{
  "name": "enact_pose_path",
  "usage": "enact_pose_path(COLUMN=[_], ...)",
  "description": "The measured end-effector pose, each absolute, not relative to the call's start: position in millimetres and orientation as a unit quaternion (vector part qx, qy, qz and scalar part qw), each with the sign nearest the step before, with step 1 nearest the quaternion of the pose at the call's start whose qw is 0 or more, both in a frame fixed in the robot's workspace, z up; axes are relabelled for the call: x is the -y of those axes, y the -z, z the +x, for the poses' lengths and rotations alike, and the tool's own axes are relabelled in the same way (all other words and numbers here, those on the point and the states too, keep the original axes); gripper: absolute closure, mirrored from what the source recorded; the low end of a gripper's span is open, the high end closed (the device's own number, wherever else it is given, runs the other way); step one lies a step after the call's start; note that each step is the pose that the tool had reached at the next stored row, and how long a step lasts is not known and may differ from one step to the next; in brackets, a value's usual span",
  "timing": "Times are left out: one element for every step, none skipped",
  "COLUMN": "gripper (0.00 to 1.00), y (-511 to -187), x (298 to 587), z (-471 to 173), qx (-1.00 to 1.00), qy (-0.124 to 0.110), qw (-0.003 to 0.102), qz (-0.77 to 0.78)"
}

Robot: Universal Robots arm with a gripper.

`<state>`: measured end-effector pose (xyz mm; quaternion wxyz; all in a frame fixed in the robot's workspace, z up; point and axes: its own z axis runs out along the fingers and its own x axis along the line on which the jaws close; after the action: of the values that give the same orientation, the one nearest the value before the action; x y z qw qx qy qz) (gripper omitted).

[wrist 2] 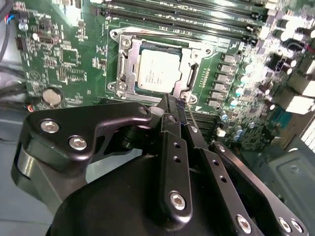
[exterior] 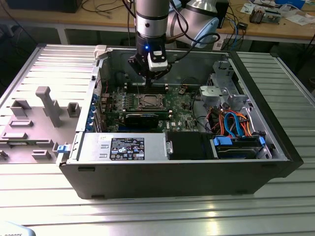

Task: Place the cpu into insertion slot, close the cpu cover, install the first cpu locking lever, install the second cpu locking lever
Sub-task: 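Install the first cpu locking lever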

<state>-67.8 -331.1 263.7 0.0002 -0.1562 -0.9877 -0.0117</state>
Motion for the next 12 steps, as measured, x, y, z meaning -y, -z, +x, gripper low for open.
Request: enact_pose_path(gripper=[0.89, 0.89, 0.89, 0.89, 0.89, 0.89, 0.89, 0.89, 0.89, 0.89, 0.89, 0.89], y=[-263.7, -263.7, -263.6, -263.6, -263.6, -263.5, -263.5, -263.5, -263.4, -263.4, -263.5, -263.5], x=[331.1, 331.1, 331.0, 331.0, 331.1, 331.0, 331.0, 331.0, 331.0, 331.0, 331.0, 331.0], z=[-67.8, -67.8, -67.8, -67.8, -67.8, -67.8, -67.8, -68.1, -69.2, -70.5, -71.9, -73.6], qx=[0.99, 0.992, 0.993, 0.995, 0.996, 0.997, 0.998, 0.998, 0.998, 0.998, 0.999, 0.999], qy=[0.012, 0.012, 0.012, 0.012, 0.012, 0.012, 0.012, 0.012, 0.012, 0.012, 0.012, 0.012], qw=[0.0, 0.001, 0.001, 0.001, 0.001, 0.001, 0.001, 0.001, 0.001, 0.001, 0.001, 0.001], qz=[-0.142, -0.124, -0.113, -0.098, -0.086, -0.078, -0.067, -0.062, -0.056, -0.054, -0.053, -0.052])
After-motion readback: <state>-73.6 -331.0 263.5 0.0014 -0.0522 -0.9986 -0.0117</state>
